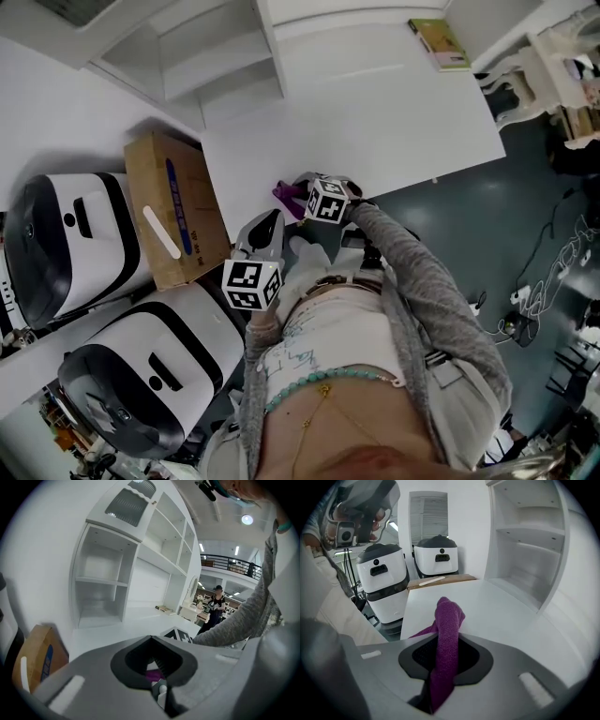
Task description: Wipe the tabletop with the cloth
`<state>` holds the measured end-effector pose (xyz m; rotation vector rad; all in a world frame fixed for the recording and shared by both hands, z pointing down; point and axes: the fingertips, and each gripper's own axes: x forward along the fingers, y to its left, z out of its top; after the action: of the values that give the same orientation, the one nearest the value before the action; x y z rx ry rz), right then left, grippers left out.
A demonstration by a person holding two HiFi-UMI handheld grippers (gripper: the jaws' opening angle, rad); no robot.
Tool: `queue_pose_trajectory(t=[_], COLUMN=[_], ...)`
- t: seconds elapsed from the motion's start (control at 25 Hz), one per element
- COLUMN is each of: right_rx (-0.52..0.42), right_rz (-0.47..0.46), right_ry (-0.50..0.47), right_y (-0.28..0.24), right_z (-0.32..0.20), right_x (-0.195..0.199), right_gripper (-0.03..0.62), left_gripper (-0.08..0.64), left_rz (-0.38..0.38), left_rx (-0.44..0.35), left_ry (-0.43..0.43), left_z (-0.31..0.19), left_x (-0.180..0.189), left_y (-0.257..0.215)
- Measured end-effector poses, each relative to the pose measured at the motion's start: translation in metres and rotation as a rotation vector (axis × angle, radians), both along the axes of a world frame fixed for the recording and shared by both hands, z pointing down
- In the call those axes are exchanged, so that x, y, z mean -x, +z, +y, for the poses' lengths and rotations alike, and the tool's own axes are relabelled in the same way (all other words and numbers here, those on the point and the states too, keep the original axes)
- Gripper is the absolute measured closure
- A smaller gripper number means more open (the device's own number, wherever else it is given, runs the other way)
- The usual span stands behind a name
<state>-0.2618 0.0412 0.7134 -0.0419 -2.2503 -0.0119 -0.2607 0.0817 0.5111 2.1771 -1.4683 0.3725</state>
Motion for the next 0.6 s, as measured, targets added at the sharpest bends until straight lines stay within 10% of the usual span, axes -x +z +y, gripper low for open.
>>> queue_pose_trajectory(t=[0.6], right_rx=[0.015], right_rz=[0.012], right_ry=[0.137], right_y=[0.002], right_z=[-0.036], right_x=[-0.082], right_gripper=[0.502], left_gripper=[0.560], left_rz=[0.010], left_rx=[-0.008], left_ry=[0.175], left_z=[-0.045], left_x=[-0.074], left_y=[-0.004])
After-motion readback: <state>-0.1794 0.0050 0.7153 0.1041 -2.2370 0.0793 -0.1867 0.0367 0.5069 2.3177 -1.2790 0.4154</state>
